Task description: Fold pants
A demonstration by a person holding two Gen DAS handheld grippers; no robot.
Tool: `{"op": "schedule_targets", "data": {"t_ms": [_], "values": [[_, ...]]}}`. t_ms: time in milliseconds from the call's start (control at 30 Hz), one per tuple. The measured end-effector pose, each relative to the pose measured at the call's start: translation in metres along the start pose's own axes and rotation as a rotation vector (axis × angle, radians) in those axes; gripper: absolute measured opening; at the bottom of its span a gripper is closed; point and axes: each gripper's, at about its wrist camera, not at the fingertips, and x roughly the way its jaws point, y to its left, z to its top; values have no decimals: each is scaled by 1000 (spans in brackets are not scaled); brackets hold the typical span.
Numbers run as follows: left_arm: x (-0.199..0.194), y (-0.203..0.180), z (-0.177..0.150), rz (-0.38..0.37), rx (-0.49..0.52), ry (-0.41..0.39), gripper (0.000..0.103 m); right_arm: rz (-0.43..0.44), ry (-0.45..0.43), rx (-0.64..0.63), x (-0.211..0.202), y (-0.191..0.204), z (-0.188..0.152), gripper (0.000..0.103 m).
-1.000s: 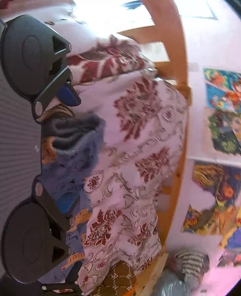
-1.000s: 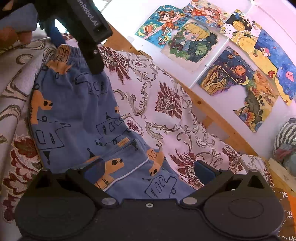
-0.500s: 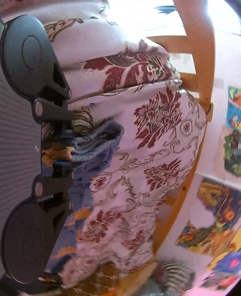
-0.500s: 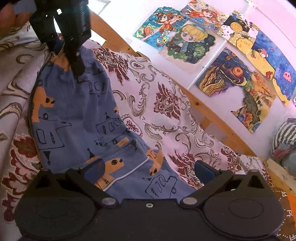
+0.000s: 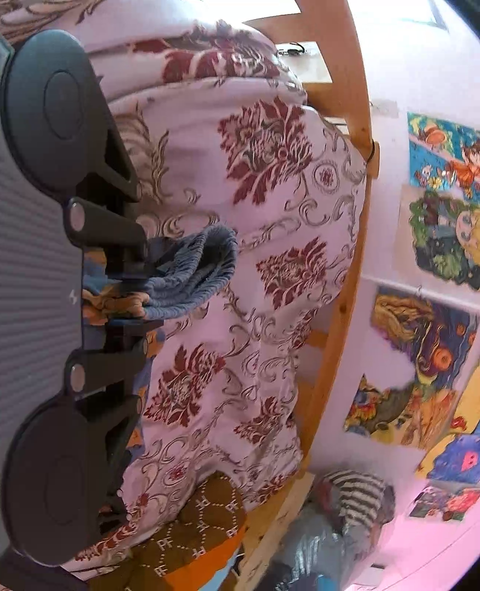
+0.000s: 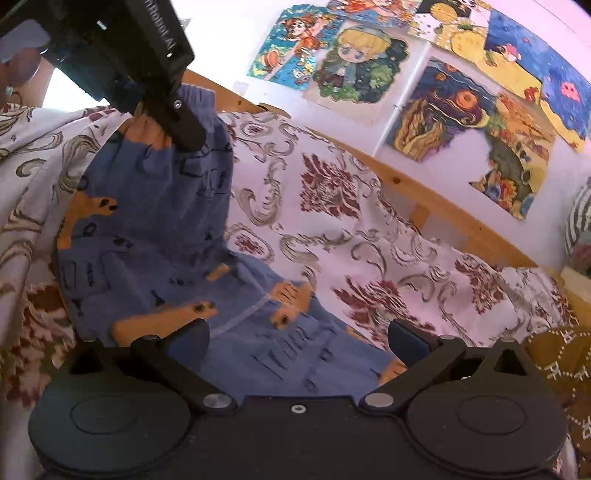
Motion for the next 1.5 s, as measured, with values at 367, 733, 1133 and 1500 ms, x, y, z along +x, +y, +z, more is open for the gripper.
{"op": "schedule_targets", "data": {"t_ms": [367, 733, 1133, 1500], "values": [[25, -77, -3, -51, 48, 33, 20, -15, 62, 155, -25, -100, -32, 102], [68, -182, -41, -33, 250, 84, 20, 245, 219, 346, -1, -229, -73, 102], [95, -266, -81, 117, 526, 133, 20, 713, 251, 843, 63, -290, -75, 84], [107, -277, -89, 166, 604, 171, 21, 804, 298, 869, 80, -271, -65, 28]]}}
